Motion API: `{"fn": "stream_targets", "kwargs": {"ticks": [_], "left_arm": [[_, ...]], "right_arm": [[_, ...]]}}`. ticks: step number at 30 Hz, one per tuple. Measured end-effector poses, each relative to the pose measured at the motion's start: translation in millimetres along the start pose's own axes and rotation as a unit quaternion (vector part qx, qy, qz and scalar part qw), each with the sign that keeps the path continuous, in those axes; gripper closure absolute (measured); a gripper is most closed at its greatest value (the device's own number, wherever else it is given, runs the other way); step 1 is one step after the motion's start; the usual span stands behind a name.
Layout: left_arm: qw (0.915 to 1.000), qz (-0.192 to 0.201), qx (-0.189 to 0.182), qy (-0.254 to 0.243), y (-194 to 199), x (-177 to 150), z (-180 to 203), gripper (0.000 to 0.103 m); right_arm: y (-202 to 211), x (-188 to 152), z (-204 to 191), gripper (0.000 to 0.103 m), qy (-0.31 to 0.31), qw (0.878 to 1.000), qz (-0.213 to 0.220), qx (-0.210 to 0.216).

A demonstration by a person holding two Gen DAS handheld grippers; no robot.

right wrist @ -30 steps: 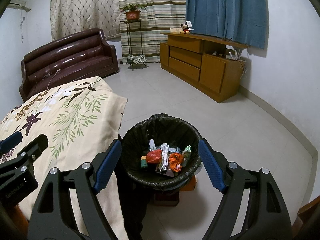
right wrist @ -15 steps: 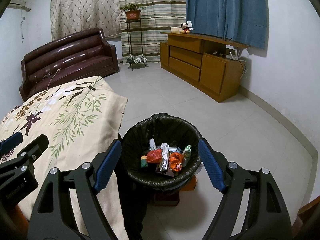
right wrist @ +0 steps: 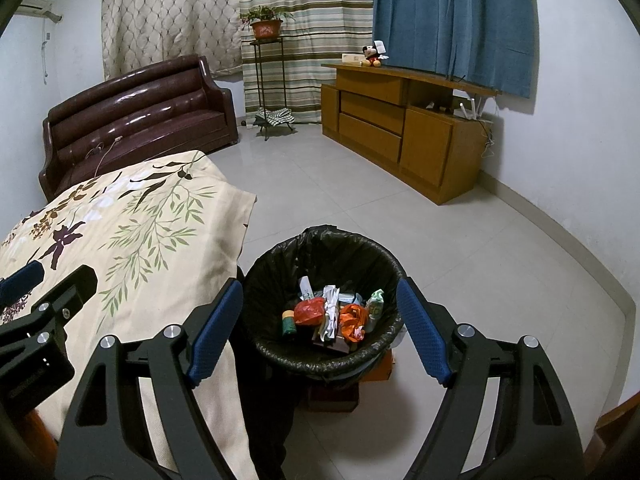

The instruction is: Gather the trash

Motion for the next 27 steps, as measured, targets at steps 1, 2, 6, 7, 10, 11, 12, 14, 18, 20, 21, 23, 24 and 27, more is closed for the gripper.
{"fn": "stream_targets", "kwargs": {"ticks": [1,2,6,7,10,11,12,14,18,20,21,23,24,27], "left_arm": [[1.0000,-0.002,-0.001,0.002,-0.3,-0.3,0.4,0.019],[1.0000,-0.003,-0.002,0.003,-0.4,-0.1,0.1,0.019],[1.0000,-0.002,-0.003,0.004,0.1,-0.4,1.5,0.019],[1.0000,-0.001,-0.002,0.001,0.5,-0.3,2.1,0.019],[1.0000,0.003,-0.002,-0.004,2.4,0.0,3.2,0.019],[1.0000,0.004,-0.002,-0.005,2.7,0.1,3.3,0.019],[1.0000,0.005,-0.002,-0.007,2.7,0.3,2.5,0.019],[0.9999,0.008,0.000,-0.014,3.4,0.3,3.8,0.019],[0.9996,0.008,0.003,-0.025,3.3,0.4,6.3,0.019],[0.9996,0.008,0.006,-0.025,3.9,0.6,6.5,0.019],[0.9996,0.008,0.009,-0.024,3.9,0.6,5.8,0.019],[0.9996,0.006,0.012,-0.023,3.3,0.6,3.0,0.019],[0.9997,0.005,0.011,-0.022,3.0,0.7,0.2,0.019],[0.9998,-0.002,0.009,-0.015,0.5,-0.3,-8.4,0.019]], "right_arm": [[-0.7,0.1,0.0,0.026,0.000,1.000,0.000,0.000],[-0.5,0.1,-0.1,0.026,0.000,1.000,0.001,0.000],[-0.8,0.0,-0.3,0.026,0.000,1.000,0.000,0.000],[-0.8,0.0,-0.4,0.026,0.000,1.000,0.000,0.000],[1.0,-0.7,-0.8,0.026,0.001,1.000,0.000,0.001],[1.5,-0.9,-0.9,0.026,0.001,1.000,0.000,0.001],[2.0,-1.0,-0.9,0.026,0.001,1.000,0.000,0.001],[2.2,-1.2,-1.0,0.026,0.001,1.000,0.000,0.001],[1.9,-1.0,-1.2,0.026,0.001,1.000,-0.001,0.000],[1.6,-0.9,-1.1,0.026,0.000,1.000,0.000,0.000],[2.0,-0.9,-1.3,0.026,0.000,1.000,0.000,0.000],[1.3,-1.1,-1.6,0.026,0.002,1.000,-0.001,0.000],[1.3,-1.4,-3.2,0.026,0.003,1.000,-0.001,0.000],[2.9,-4.5,-11.0,0.026,0.011,1.000,-0.005,0.002]]}}
Point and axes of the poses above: each gripper's, at about its wrist camera, not at the fingertips, and y roughly against the way its jaws point, z to its right, x to its top, the point moved 3 cm from there along -y, roughly the way its jaws point, and after that the axes turned 11 degrees about -x, right-handed, at the moved point
